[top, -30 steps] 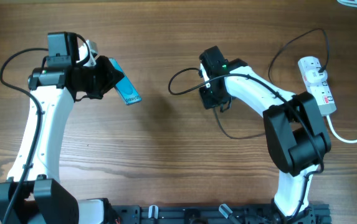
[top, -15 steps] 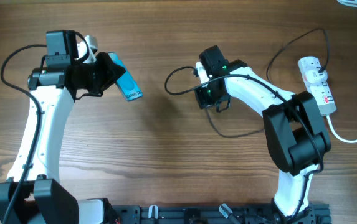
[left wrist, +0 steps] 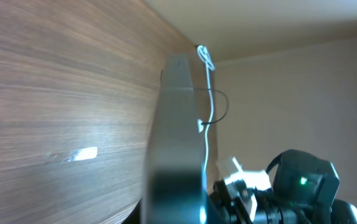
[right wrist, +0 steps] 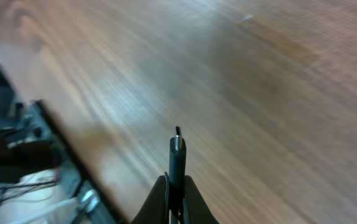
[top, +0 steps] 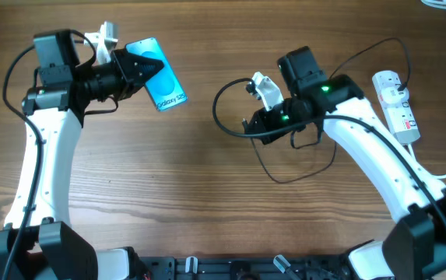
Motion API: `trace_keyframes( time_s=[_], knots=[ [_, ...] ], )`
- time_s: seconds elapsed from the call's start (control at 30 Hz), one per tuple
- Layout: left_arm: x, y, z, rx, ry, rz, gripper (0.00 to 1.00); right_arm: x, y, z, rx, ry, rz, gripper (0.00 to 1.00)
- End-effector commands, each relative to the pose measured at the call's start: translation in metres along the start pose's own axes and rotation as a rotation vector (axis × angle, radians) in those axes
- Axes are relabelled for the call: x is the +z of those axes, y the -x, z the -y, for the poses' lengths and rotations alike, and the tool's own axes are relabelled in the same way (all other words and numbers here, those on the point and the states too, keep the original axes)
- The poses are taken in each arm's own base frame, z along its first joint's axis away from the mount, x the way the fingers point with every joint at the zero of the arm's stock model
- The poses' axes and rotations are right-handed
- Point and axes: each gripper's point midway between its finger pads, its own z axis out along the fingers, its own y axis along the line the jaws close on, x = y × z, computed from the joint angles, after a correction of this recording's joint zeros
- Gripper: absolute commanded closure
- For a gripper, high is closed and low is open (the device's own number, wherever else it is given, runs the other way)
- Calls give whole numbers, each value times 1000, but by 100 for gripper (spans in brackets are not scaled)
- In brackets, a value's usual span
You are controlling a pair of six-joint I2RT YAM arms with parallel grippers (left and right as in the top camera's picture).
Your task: Plug charger to phone and switch on socket
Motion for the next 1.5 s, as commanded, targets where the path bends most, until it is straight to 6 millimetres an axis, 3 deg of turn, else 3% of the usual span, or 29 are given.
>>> trace_keyframes(
  time_s=[0.0,0.2,0.33,0.47,0.9,1.1,1.47],
  knots=[
    [13,-13,24,2,-70,-58,96,-13,2,-39,-37,189,29,96],
    [29,-20,51,53,-138,-84,96,-34,11,-95,-62,538,75,96],
    [26,-17,80,119,-260,-101,96,-47,24,-111,-56,653,112,96],
    [23,-15,91,118,-299,-103,96,-60,38,-125,-86,747,153,96],
    [5,-11,136,147,-452,-141,96,-81,64,-140,-129,828,209,96],
    [3,-17,139,136,-468,-183,96,-93,72,-150,-173,871,225,96],
    [4,-15,138,74,-457,-181,96,-93,72,-149,-160,872,219,96]
  ],
)
